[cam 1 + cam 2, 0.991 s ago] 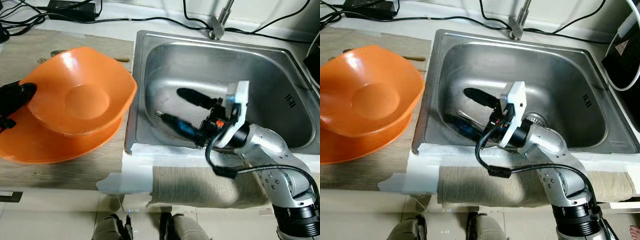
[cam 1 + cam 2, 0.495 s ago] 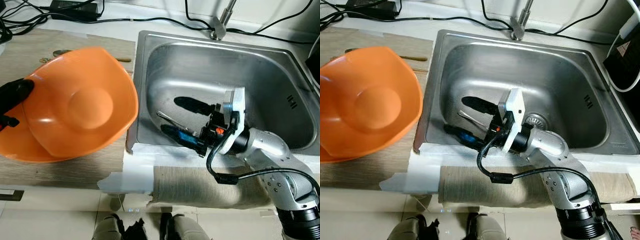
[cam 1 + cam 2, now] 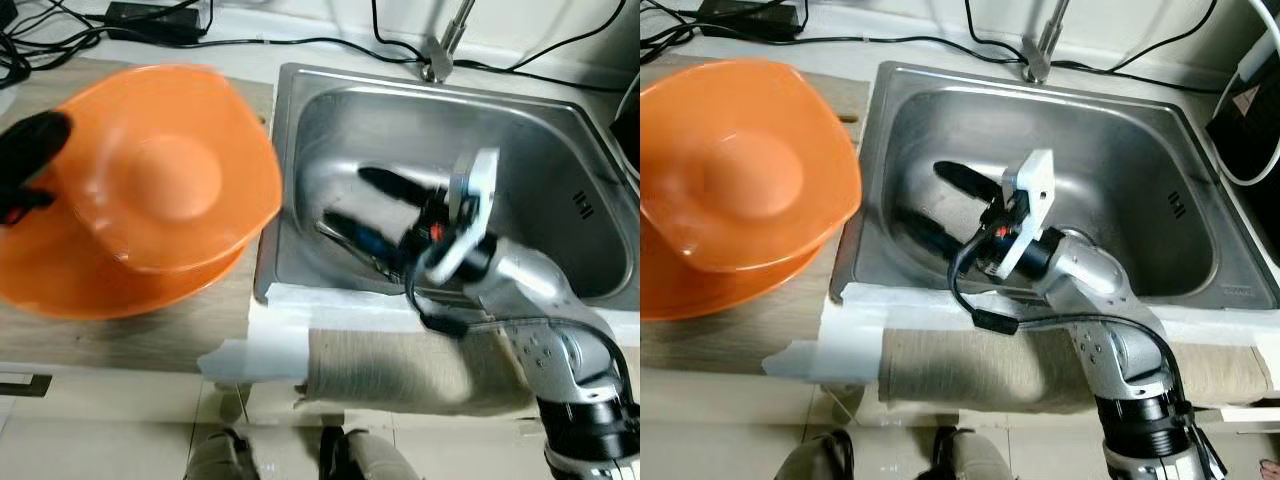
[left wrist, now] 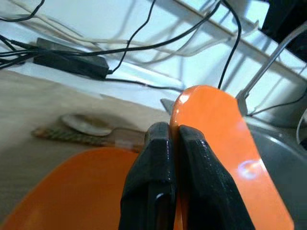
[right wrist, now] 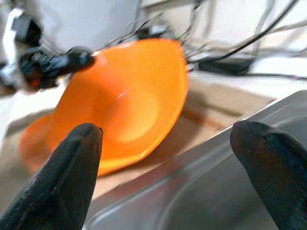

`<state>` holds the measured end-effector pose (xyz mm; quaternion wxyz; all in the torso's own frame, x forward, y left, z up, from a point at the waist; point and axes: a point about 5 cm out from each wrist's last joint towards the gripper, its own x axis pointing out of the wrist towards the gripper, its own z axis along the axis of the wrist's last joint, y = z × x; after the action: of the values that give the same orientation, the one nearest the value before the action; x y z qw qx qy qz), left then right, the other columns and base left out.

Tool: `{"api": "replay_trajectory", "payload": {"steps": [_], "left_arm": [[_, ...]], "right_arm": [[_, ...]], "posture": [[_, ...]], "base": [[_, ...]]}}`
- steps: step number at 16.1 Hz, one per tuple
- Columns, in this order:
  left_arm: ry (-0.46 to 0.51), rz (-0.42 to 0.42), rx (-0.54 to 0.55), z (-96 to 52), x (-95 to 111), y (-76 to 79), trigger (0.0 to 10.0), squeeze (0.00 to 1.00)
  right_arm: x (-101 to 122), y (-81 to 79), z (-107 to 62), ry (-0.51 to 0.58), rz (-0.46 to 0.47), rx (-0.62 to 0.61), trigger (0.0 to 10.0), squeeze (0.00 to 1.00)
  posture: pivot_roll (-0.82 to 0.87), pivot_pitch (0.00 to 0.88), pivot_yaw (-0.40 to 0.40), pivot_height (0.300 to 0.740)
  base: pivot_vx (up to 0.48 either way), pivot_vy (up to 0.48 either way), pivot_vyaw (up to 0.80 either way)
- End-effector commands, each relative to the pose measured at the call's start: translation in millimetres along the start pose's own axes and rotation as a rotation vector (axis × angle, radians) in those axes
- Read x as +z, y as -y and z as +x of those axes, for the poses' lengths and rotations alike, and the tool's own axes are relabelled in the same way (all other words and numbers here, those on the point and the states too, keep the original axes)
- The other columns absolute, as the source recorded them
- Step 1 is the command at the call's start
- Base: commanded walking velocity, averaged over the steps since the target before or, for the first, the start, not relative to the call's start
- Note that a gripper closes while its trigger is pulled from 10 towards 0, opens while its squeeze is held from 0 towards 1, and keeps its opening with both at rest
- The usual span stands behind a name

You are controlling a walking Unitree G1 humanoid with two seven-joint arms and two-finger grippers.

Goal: Kitchen organization

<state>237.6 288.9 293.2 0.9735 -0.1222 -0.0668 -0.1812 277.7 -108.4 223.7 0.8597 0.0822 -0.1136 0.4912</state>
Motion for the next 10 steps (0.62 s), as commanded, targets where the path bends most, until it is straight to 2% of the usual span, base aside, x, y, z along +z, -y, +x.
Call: {"api": "replay_trajectory", "payload": {"steps": [1,2,3,4,6,8,10], "left_arm": [[0.009,-0.005,-0.034,5.1,0.7,8.1,0.0,0.00],[0.019,-0.009,-0.046,9.2,1.5,11.6,0.0,0.00],[0.047,-0.017,-0.068,17.5,3.5,18.3,0.0,0.00],[0.070,-0.015,-0.073,23.1,5.7,22.0,0.0,0.00],[0.101,-0.013,-0.095,28.9,9.3,27.7,0.0,0.00],[0.098,-0.014,-0.204,33.4,10.0,45.8,0.0,0.00],[0.096,-0.012,-0.256,33.7,9.0,53.9,0.0,0.00]], "right_arm": [[2.2,6.6,-3.7,0.018,0.017,-0.046,10.0,0.00],[2.9,8.1,-3.0,0.027,0.027,-0.059,10.0,0.15],[4.2,10.2,-1.6,0.045,0.045,-0.076,10.0,0.95],[5.7,11.1,-0.5,0.064,0.061,-0.088,10.0,1.00],[6.4,12.4,0.9,0.087,0.093,-0.107,10.0,1.00],[-4.6,15.5,2.0,0.008,0.124,-0.140,10.0,1.00],[-7.2,16.8,2.6,-0.005,0.138,-0.153,10.0,1.00]], "posture": [[-0.05,0.176,-0.124,0.740],[-0.05,0.174,-0.123,0.740],[-0.05,0.167,-0.121,0.740],[-0.05,0.167,-0.121,0.740],[-0.06,0.161,-0.119,0.740],[-0.06,0.158,-0.120,0.740],[-0.06,0.157,-0.121,0.740]], "base": [[0.000,0.000,0.00],[0.000,0.000,0.00],[0.000,0.000,0.00],[0.000,0.000,0.00],[0.000,0.000,0.00],[0.000,0.000,0.00],[0.000,0.000,0.00]]}}
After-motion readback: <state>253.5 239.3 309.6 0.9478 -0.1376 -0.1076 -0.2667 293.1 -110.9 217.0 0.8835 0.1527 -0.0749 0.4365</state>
